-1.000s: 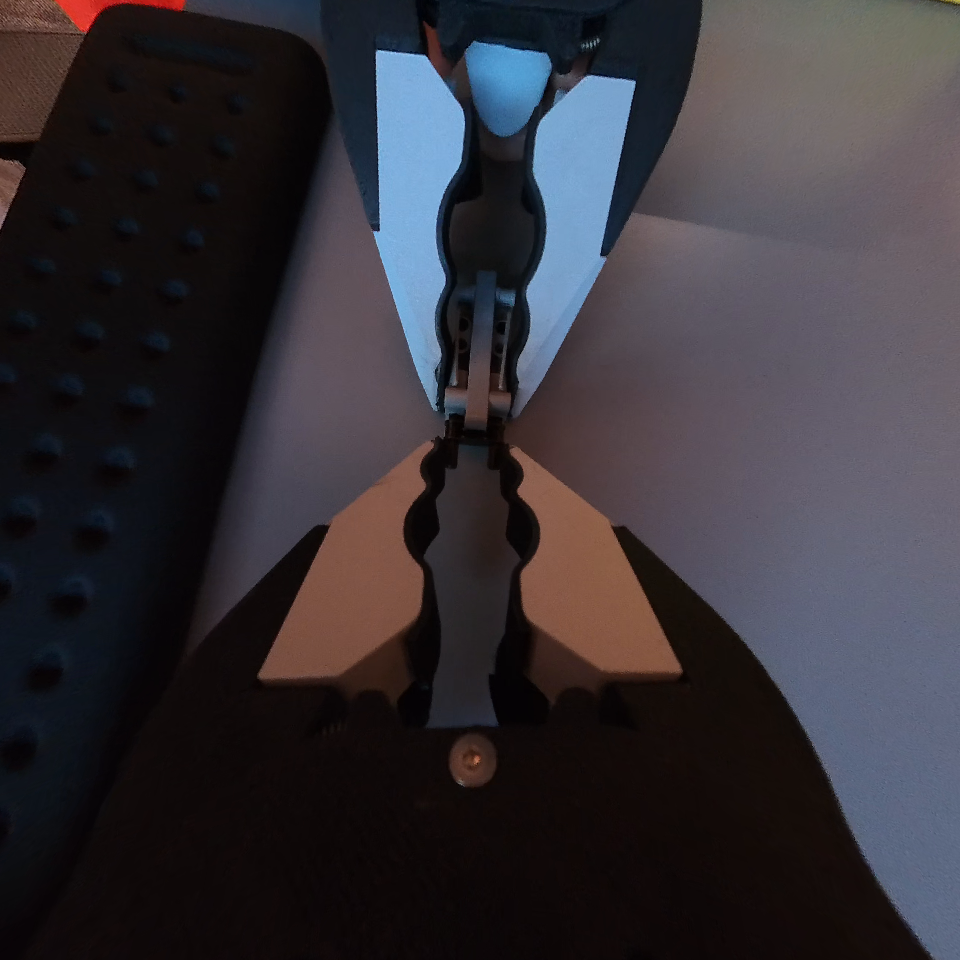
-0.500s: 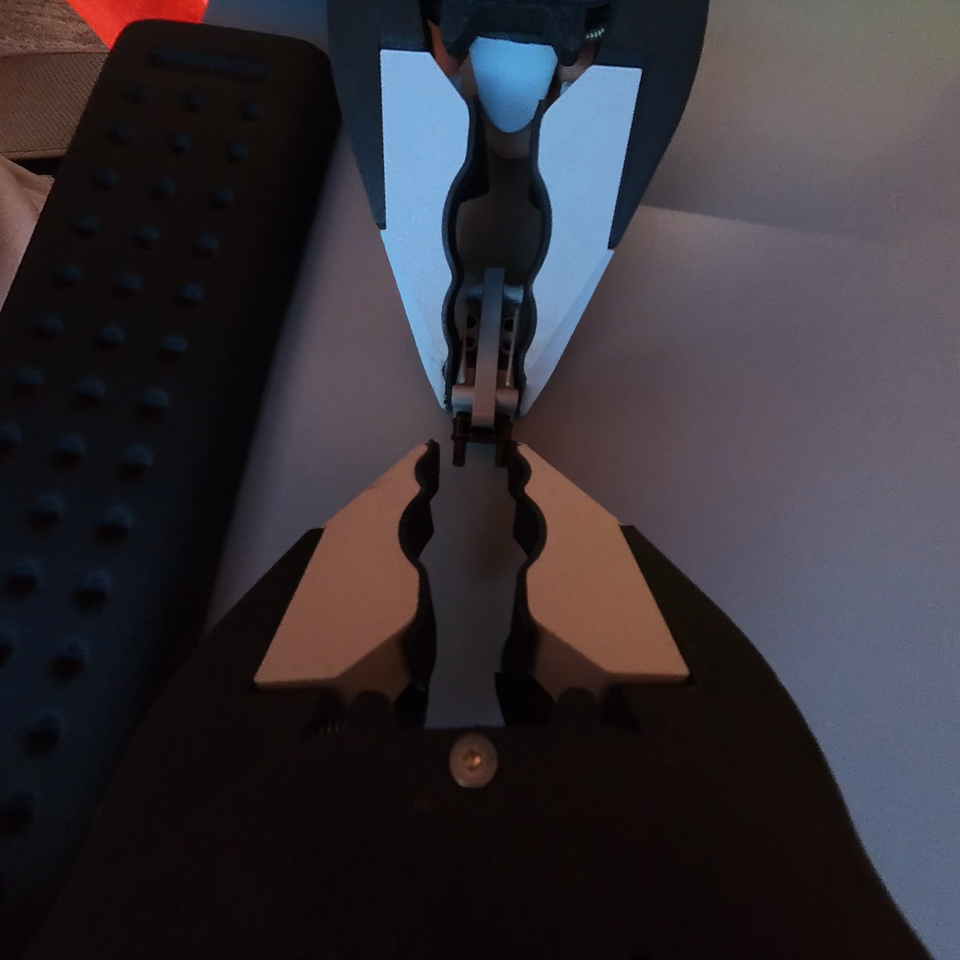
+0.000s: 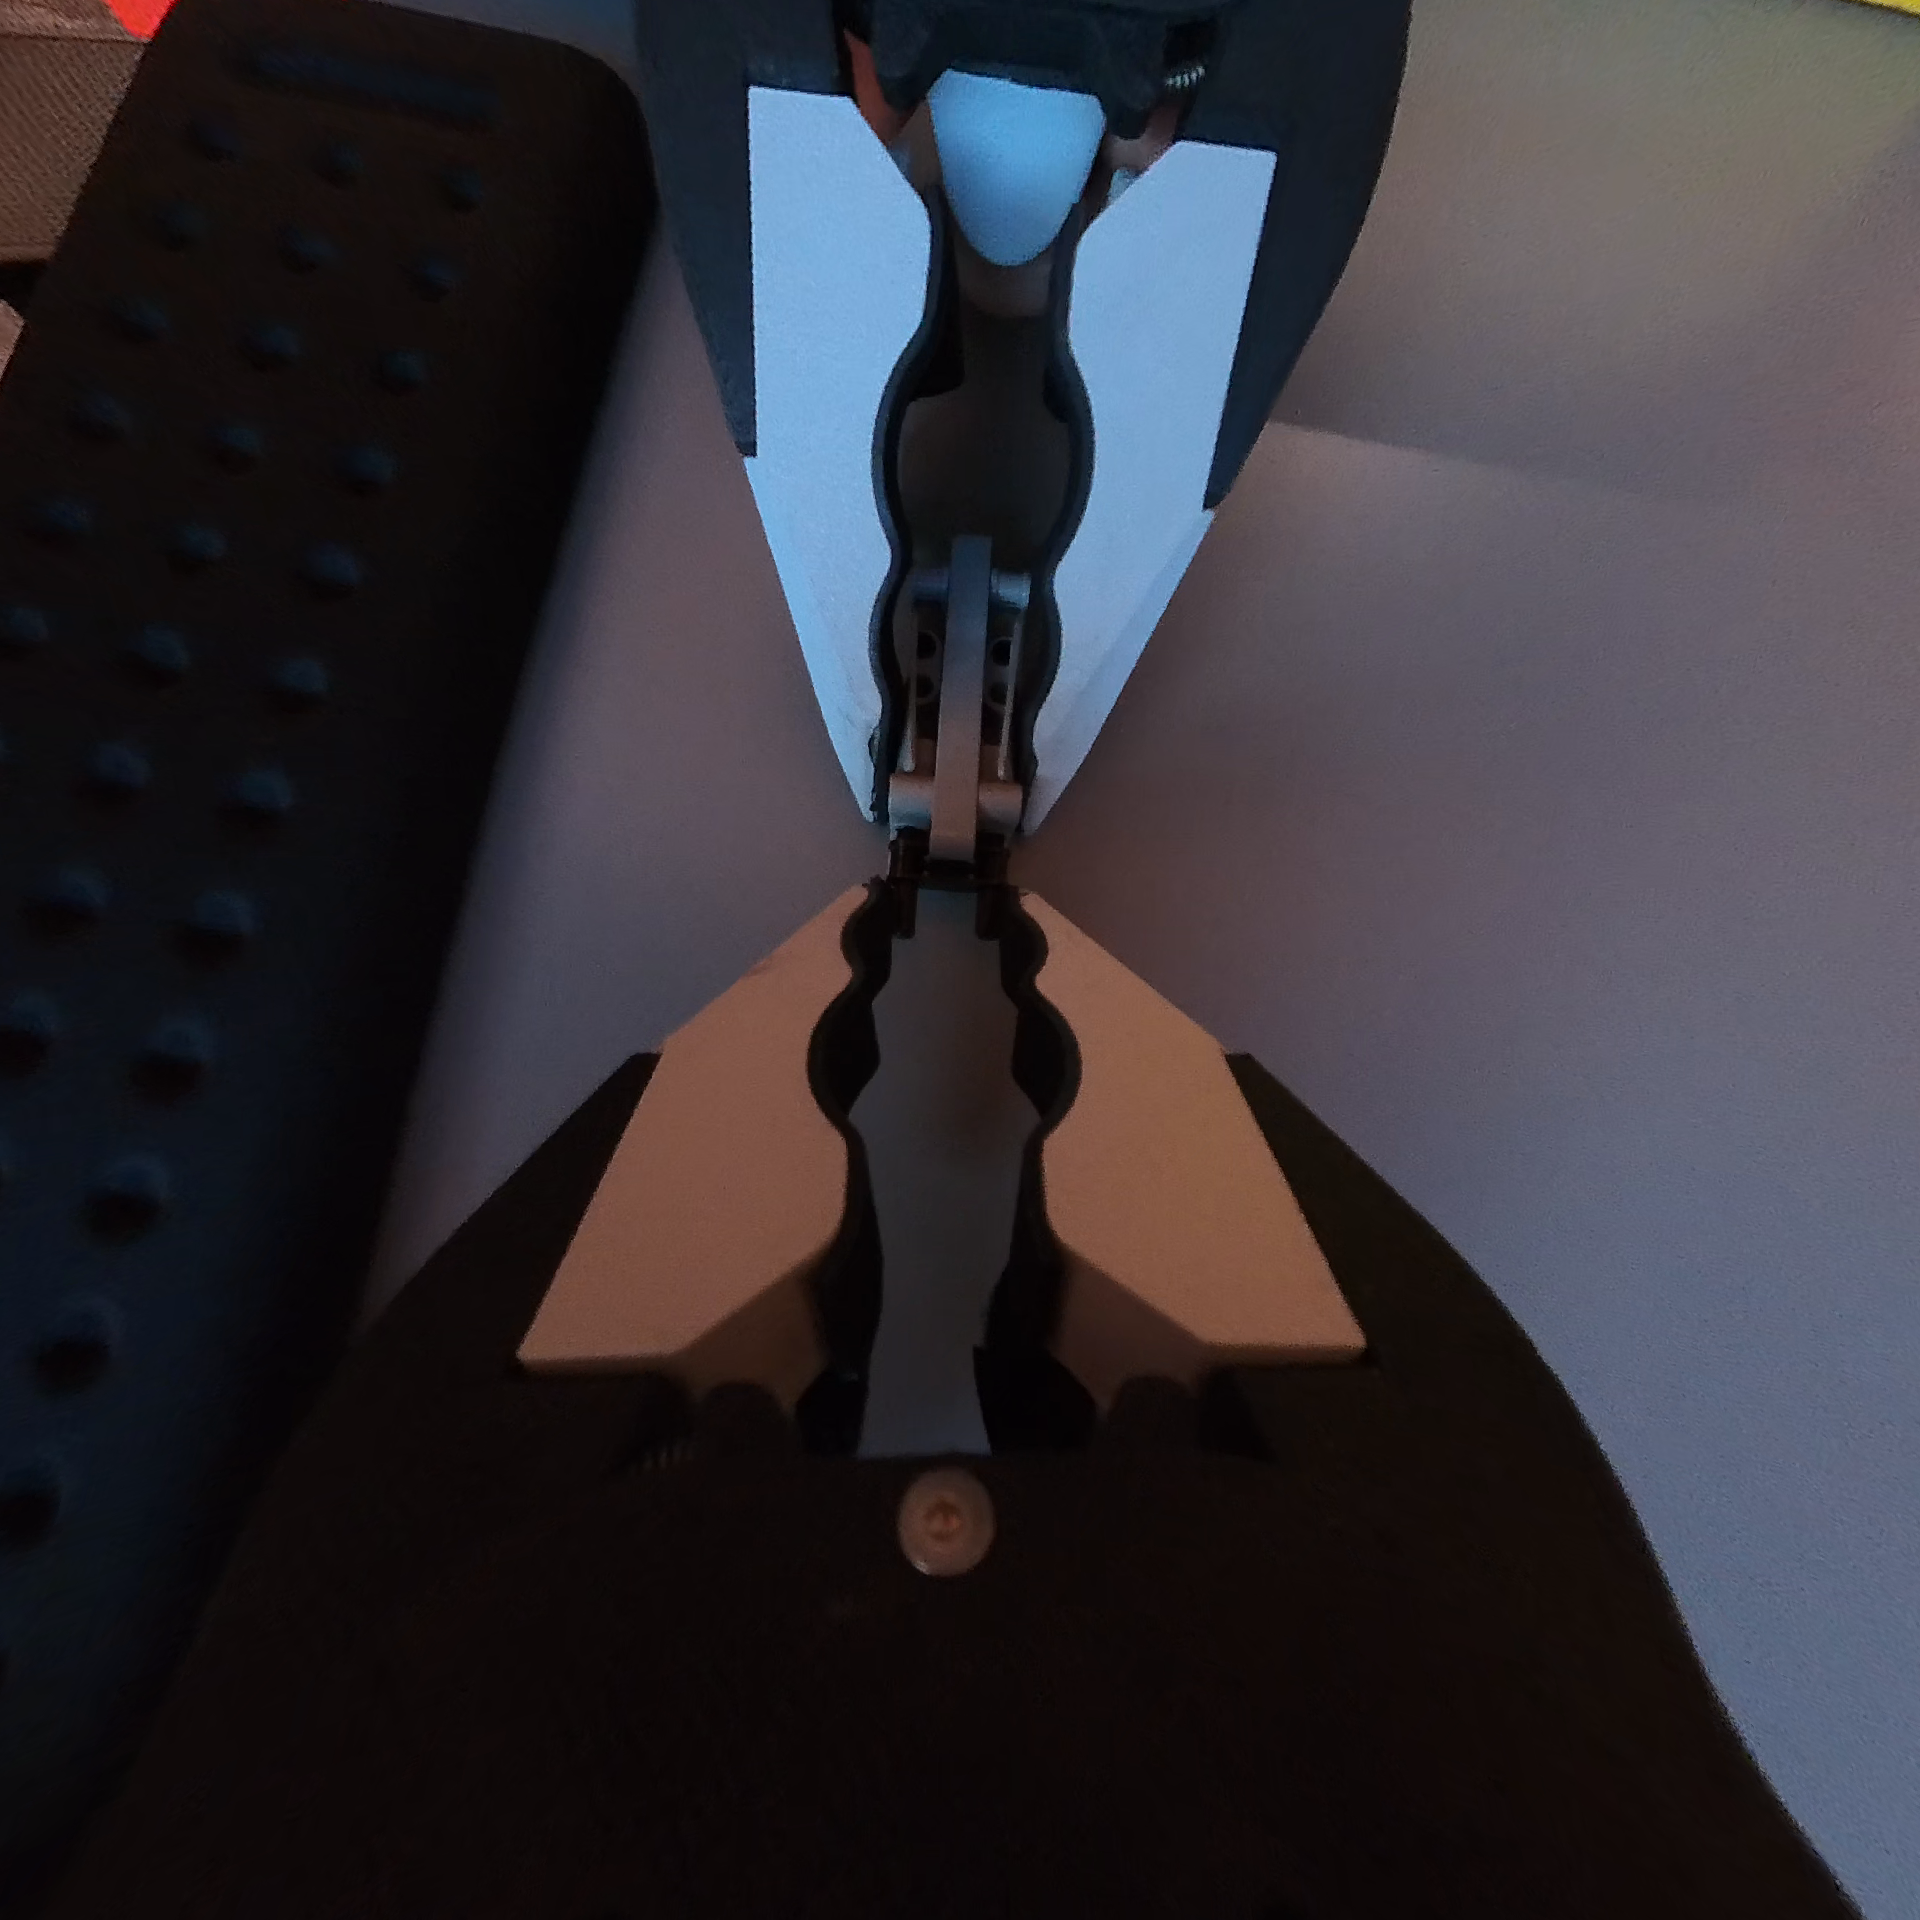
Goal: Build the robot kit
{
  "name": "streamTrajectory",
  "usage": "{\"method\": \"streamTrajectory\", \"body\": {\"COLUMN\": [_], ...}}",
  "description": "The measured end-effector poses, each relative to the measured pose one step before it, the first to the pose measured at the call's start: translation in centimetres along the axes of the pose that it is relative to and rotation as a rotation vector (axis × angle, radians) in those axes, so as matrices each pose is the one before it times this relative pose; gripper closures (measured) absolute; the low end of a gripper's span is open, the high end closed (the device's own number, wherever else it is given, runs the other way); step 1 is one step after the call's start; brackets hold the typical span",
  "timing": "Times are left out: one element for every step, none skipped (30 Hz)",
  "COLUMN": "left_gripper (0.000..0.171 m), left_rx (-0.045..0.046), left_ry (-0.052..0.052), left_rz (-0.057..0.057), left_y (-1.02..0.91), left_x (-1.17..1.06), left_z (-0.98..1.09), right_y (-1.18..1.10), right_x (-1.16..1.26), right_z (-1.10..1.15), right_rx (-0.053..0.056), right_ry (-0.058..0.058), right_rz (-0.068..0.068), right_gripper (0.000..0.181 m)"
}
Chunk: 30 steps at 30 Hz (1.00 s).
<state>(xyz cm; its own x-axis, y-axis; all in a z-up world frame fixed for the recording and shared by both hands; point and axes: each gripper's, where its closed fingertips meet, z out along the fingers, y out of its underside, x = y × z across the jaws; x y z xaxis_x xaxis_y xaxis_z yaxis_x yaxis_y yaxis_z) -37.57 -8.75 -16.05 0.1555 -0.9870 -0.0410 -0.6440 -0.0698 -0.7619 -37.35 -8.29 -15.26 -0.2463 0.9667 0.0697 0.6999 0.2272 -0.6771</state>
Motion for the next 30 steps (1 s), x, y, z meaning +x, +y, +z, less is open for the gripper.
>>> {"method": "streamTrajectory", "body": {"left_gripper": [0.148, 0.148, 0.148, 0.148, 0.148, 0.148, 0.148, 0.148, 0.148, 0.148, 0.148, 0.148, 0.148, 0.148, 0.148, 0.148, 0.148, 0.148, 0.148, 0.148, 0.148, 0.148, 0.148, 0.148, 0.148, 0.148, 0.148, 0.148, 0.148, 0.148], "left_rx": [-0.00011, -0.00017, -0.00015, -0.00012, -0.00011, -0.00006, -0.00009, -0.00012, -0.00013, -0.00006, -0.00012, -0.00005, -0.00001, -0.00005, -0.00006, -0.00011, -0.00012, 0.00003, 0.00001, -0.0002, -0.00007, -0.00007, -0.00018, -0.00024, -0.00013, -0.00009, -0.00001, -0.00006, -0.00004, -0.00009], "left_ry": [-0.0001, -0.0014, -0.0024, -0.0018, -0.0007, -0.0002, -0.0004, -0.0009, -0.0004, 0.0001, -0.0002, 0.0, 0.0002, -0.0001, -0.0003, -0.0008, -0.0011, 0.0001, 0.001, 0.0006, 0.0005, 0.0006, 0.0001, -0.0009, -0.0011, -0.0003, 0.0009, 0.0005, -0.0001, -0.0001], "left_rz": [-0.0012, -0.0005, 0.002, 0.0019, 0.0005, 0.0001, 0.0003, 0.0013, 0.0009, -0.0001, 0.0, 0.0, -0.0002, 0.0003, 0.0007, 0.0008, 0.0014, -0.0001, -0.0014, -0.0015, -0.0011, -0.0011, -0.0002, 0.001, 0.0009, -0.0004, -0.0016, -0.001, 0.0, 0.0003], "left_y": [-0.006, -0.003, -0.001, -0.002, -0.004, -0.007, 0.002, -0.003, 0.011, 0.0, -0.004, 0.0, 0.0, 0.001, 0.002, -0.004, 0.004, -0.007, -0.001, -0.02, 0.0, 0.0, 0.002, -0.002, 0.011, 0.001, -0.002, 0.007, 0.001, 0.001], "left_x": [-0.002, -0.004, 0.004, 0.003, -0.002, -0.004, 0.002, 0.0, 0.008, -0.008, 0.009, -0.01, 0.005, -0.004, 0.0, 0.004, 0.005, -0.005, 0.004, -0.007, -0.005, 0.007, -0.007, 0.001, -0.001, -0.001, -0.006, 0.003, -0.001, -0.004], "left_z": [0.008, 0.005, -0.001, 0.001, 0.005, -0.007, -0.002, 0.004, 0.002, 0.001, 0.005, 0.001, 0.0, 0.0, -0.002, 0.004, -0.006, 0.009, 0.003, 0.012, 0.003, 0.001, 0.0, 0.003, 0.002, -0.001, 0.005, -0.006, 0.0, -0.001], "right_y": [-0.015, -0.015, -0.032, -0.035, -0.029, -0.038, -0.04, -0.041, -0.044, -0.016, -0.025, -0.017, -0.013, -0.028, -0.018, -0.029, -0.039, -0.042, -0.031, -0.042, -0.043, -0.037, -0.026, -0.035, -0.013, -0.03, -0.016, -0.015, -0.018, -0.026], "right_x": [0.002, 0.011, 0.012, 0.006, -0.007, 0.008, 0.003, 0.004, 0.001, 0.006, 0.003, -0.007, 0.005, -0.001, 0.002, -0.003, 0.008, -0.004, -0.005, 0.004, -0.004, 0.006, 0.012, 0.006, 0.004, 0.012, 0.005, -0.004, 0.001, -0.004], "right_z": [0.009, -0.001, 0.003, 0.014, 0.014, 0.014, 0.019, 0.017, 0.011, 0.003, 0.01, 0.014, 0.024, 0.013, 0.03, 0.024, 0.04, 0.039, 0.035, 0.039, 0.049, 0.037, 0.029, 0.02, 0.022, 0.011, 0.016, 0.022, 0.027, 0.022], "right_rx": [0.0029, 0.0046, 0.0059, 0.0036, 0.0016, 0.0013, 0.0022, 0.0055, 0.0069, 0.0055, 0.0026, -0.0012, -0.002, -0.0005, 0.0, -0.0001, 0.0013, 0.0025, -0.0021, -0.0044, -0.002, 0.0001, 0.003, 0.0047, 0.0044, 0.0031, 0.0006, -0.0017, -0.0018, -0.0007], "right_ry": [0.0023, 0.0022, 0.0032, 0.0053, 0.0068, 0.0055, 0.0031, 0.0018, 0.0011, 0.0019, 0.0036, 0.0029, 0.0006, 0.0001, 0.0001, -0.0024, -0.0021, -0.0003, -0.0016, 0.0003, 0.0005, -0.0006, -0.0021, -0.0042, -0.0025, 0.0, -0.0001, 0.0014, 0.0013, -0.0012], "right_rz": [0.0017, 0.0007, -0.0006, -0.0028, -0.0074, -0.0057, 0.0002, 0.003, 0.0027, 0.0004, -0.0041, -0.0049, -0.002, -0.0027, -0.0021, 0.003, 0.0031, 0.0006, 0.0004, -0.0055, -0.0052, -0.0017, 0.0026, 0.0087, 0.0059, 0.0022, 0.0026, -0.0021, -0.0015, 0.0027], "right_gripper": [0.162, 0.162, 0.162, 0.163, 0.163, 0.163, 0.163, 0.163, 0.164, 0.164, 0.164, 0.164, 0.164, 0.164, 0.164, 0.164, 0.164, 0.165, 0.165, 0.165, 0.165, 0.165, 0.165, 0.165, 0.165, 0.165, 0.165, 0.165, 0.165, 0.165]}}
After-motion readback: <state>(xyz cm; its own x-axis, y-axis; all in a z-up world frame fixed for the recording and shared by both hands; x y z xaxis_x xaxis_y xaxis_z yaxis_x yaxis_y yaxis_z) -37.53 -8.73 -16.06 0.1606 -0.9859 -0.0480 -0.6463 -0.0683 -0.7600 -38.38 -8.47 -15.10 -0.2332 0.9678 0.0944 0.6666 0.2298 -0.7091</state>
